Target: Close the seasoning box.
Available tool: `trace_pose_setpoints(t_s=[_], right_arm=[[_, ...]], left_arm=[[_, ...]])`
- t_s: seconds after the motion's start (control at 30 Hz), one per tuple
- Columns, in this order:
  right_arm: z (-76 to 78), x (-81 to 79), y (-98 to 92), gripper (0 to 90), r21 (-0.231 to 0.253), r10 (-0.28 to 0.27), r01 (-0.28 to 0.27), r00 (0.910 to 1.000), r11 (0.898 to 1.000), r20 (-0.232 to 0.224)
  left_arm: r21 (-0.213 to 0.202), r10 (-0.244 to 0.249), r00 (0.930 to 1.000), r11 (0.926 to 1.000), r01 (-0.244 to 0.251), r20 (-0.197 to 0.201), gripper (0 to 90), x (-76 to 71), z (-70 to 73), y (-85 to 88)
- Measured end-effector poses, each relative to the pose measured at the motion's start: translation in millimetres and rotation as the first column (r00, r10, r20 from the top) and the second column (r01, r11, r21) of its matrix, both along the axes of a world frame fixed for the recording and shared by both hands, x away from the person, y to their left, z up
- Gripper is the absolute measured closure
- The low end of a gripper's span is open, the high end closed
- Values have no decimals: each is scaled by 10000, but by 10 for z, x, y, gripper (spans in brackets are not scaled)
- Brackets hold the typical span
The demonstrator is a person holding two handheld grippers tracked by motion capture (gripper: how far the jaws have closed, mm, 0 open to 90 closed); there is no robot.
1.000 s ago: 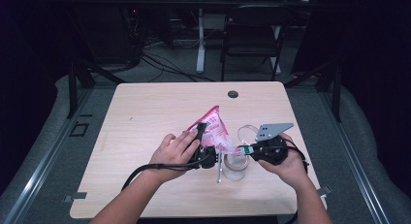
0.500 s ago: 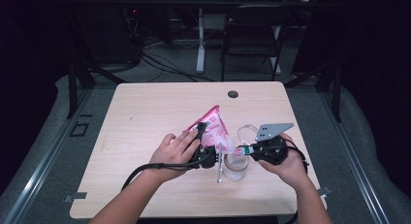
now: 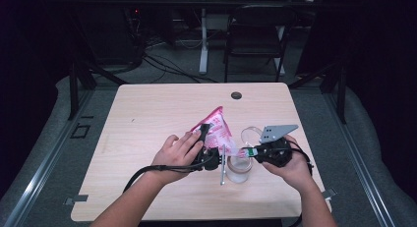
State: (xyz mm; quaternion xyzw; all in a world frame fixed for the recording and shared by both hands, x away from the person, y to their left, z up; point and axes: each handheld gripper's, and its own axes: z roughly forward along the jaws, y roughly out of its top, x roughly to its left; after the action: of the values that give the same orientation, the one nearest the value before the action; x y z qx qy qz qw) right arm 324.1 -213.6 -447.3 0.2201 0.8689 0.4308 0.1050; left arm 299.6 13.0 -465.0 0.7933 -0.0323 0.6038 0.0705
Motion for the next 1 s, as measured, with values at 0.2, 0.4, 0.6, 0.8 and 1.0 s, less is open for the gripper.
trace_pose_setpoints(t_s=[0.2,0.4,0.6,0.8,1.0], right_arm=[[2,-2,-2,899,5,1,-1,10000,10000,10],[2,-2,-2,899,-7,-3,3,10000,10000,13],[2,-1,-7,899,29,-19,19,10000,10000,10],[9,-5,-13,898,36,-5,5,10000,10000,33],[13,-8,-20,898,15,-29,29,10000,10000,38]], left_arm=[[-21,-111,9999,9999,111,58,633,4,2,0],[-26,-129,9999,9999,130,62,633,7,6,-2],[43,-36,10000,10000,36,41,634,-4,16,-12],[4,-50,10000,10000,50,26,634,-11,20,-15],[98,-95,9999,9999,95,56,634,-21,24,-21]])
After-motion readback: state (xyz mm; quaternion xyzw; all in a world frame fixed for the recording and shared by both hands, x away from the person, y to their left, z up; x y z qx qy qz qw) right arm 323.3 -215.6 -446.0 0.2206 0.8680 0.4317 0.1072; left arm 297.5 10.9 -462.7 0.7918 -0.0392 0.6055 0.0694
